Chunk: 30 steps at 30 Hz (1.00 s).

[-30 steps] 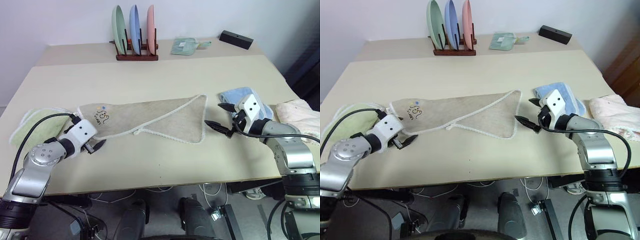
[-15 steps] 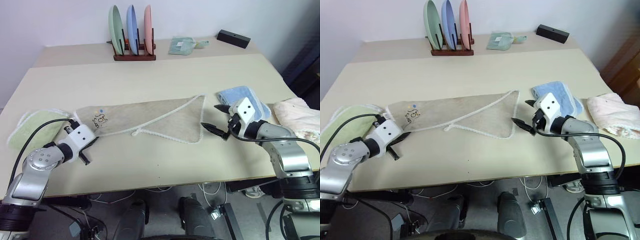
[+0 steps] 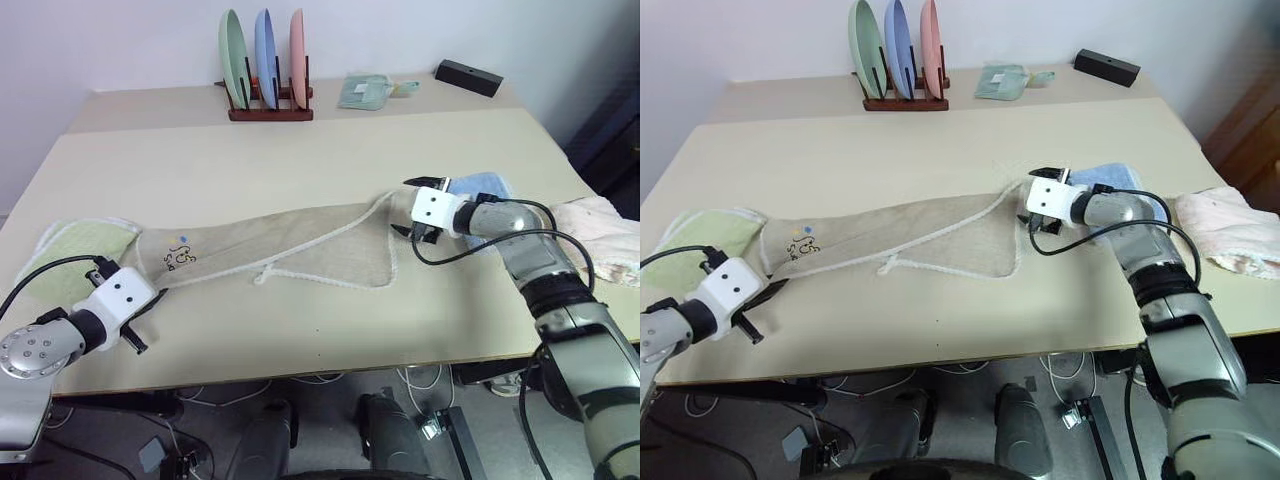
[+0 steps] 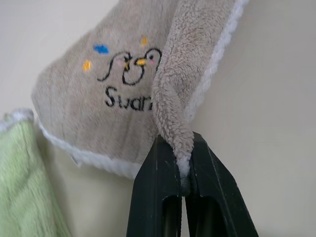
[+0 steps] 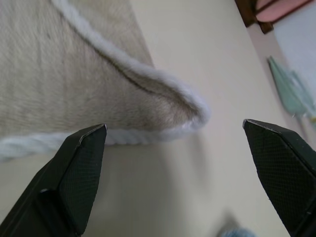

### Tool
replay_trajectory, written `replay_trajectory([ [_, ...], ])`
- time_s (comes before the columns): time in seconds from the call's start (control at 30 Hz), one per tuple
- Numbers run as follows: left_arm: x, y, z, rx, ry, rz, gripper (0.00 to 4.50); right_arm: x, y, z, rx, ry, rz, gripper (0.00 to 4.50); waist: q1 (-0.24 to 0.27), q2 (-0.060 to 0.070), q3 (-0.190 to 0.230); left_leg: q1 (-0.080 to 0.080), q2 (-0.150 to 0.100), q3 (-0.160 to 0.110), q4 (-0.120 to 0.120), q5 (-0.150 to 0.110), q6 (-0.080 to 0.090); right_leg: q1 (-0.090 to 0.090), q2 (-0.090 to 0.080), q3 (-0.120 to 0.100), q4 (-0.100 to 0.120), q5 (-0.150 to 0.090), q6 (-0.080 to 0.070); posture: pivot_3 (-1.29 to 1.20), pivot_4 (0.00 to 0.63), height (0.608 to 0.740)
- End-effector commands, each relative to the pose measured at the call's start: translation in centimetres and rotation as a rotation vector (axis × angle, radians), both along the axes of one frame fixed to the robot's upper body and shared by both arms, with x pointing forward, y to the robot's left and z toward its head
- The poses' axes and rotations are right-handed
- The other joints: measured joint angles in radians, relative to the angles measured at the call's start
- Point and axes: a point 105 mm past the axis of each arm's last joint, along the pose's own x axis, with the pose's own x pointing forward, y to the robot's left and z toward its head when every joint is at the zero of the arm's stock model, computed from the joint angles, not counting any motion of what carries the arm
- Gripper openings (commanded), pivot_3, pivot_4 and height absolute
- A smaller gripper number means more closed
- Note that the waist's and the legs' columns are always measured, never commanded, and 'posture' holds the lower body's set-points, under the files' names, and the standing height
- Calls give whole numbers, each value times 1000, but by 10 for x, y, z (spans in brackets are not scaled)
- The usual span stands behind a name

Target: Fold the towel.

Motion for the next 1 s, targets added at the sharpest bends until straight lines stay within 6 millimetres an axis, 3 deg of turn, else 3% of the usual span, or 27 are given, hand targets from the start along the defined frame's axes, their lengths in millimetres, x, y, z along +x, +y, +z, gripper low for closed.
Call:
replay_trajectory([
  [0.03,-1,1,8,7,-37,2,101,11,13,16,-109,-140,67,4500,-4,0,0,0,0,0,-1,0,0,0,0,0,0,0,0,0,150,740],
  [0.33,-5,4,-7,-33,-24,6,101,27,44,18,-267,-218,127,4500,-24,0,0,0,0,-1,-2,0,0,-1,1,0,1,0,0,0,150,740],
  [0.47,-9,2,-12,-50,-23,16,0,31,45,18,-299,-236,119,3301,-22,0,0,0,0,-1,-2,0,-1,-1,0,0,2,0,0,0,150,740],
  [0.67,-15,2,-17,-55,-11,27,0,31,42,21,-274,-263,112,262,-24,1,0,0,0,-1,-2,0,-1,-2,1,0,2,0,0,0,150,740],
  [0.83,-1,1,-3,-117,-89,34,0,32,33,41,-221,-307,88,122,-19,1,1,0,0,-1,-2,0,-1,-2,1,0,2,0,0,0,150,740],
  [0.93,28,2,23,-168,-205,44,0,35,24,68,-188,-359,47,122,-16,1,1,0,-1,-2,-1,1,-1,-1,0,0,3,0,-1,0,150,740],
  [1.0,56,7,53,-177,-323,73,0,38,17,97,-178,-427,3,122,-18,1,1,0,-1,-2,0,1,-2,-1,1,0,4,0,-1,0,150,740],
])
